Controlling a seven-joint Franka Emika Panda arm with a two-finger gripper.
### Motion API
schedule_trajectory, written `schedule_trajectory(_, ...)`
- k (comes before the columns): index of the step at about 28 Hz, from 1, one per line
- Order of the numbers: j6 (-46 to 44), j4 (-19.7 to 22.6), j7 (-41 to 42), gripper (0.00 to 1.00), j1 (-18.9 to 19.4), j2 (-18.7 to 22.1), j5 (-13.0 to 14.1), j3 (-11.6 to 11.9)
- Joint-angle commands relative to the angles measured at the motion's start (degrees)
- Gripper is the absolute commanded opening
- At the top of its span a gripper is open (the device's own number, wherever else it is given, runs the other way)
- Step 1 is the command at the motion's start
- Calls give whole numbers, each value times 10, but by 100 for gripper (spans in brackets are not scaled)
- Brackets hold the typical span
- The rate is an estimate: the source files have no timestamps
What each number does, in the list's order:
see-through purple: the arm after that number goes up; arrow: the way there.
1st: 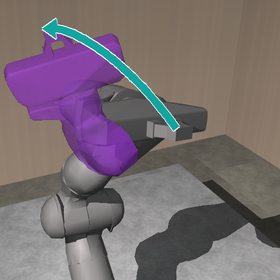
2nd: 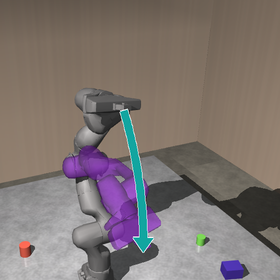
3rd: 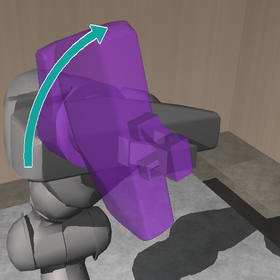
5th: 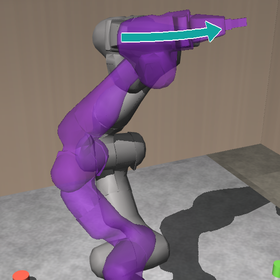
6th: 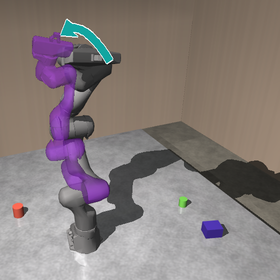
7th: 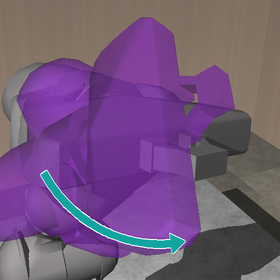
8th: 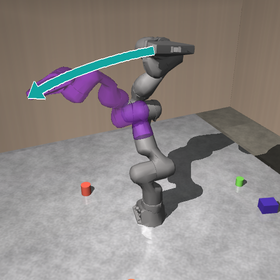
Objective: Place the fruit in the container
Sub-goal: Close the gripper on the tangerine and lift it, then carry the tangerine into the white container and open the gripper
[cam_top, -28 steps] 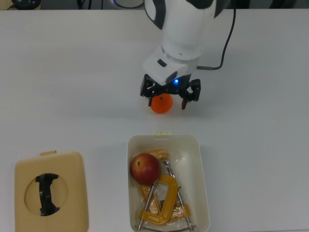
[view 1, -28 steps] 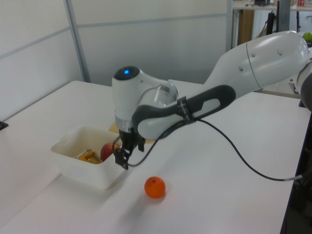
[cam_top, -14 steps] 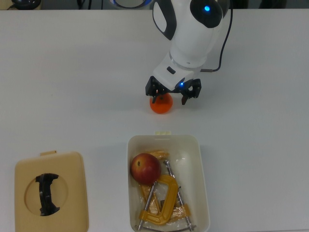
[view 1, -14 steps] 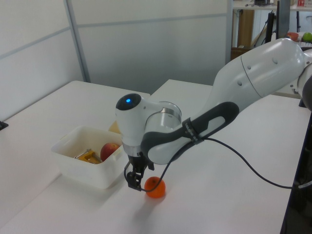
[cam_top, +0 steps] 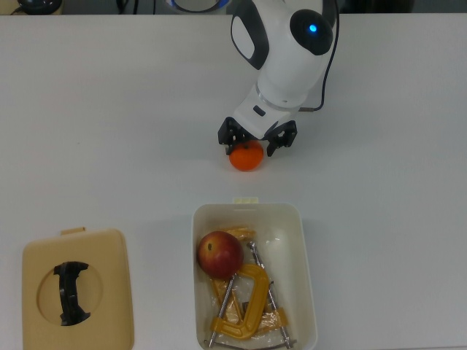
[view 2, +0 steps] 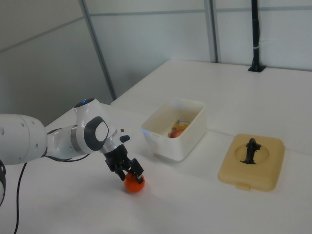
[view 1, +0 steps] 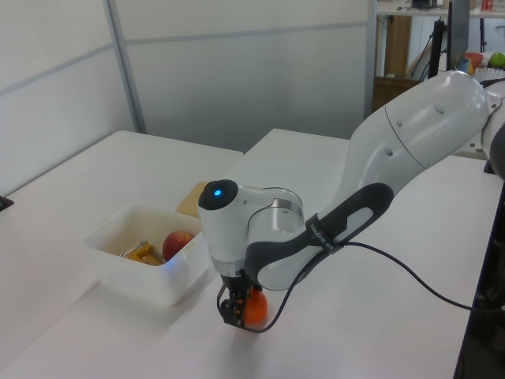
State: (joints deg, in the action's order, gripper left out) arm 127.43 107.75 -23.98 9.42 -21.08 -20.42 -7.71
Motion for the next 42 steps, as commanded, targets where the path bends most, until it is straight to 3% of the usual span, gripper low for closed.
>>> schedule_trajectory(1, 20, 20, -14, 50, 3, 10, -17, 1)
schedule_trajectory(3, 20, 16, -17, 14, 2, 11, -16, 1)
schedule_trajectory(4, 20, 14, -19, 3, 2, 12, -15, 1)
schedule_trajectory(5, 20, 8, -22, 0, 2, 16, -12, 1)
schedule_trajectory(10, 19, -36, -26, 0, -4, 20, -4, 4)
schedule_trajectory(17, 19, -134, -26, 0, -23, 17, 39, 13)
schedule_trajectory(24, 65, -196, -47, 0, -34, -9, 66, 29)
schedule_trajectory(26, 105, -201, -79, 0, -34, -19, 60, 34)
schedule_trajectory(29, 164, -209, -127, 0, -30, -42, 23, 47)
schedule_trajectory(35, 176, -269, -226, 1, -27, -106, -60, 51)
schedule_trajectory(36, 177, -272, -237, 18, -27, -110, -71, 51)
schedule_trajectory(37, 177, -272, -249, 47, -27, -113, -80, 51)
schedule_trajectory(38, 177, -272, -265, 99, -27, -114, -91, 51)
schedule_trajectory(42, 177, -272, -270, 100, -27, -113, -95, 51)
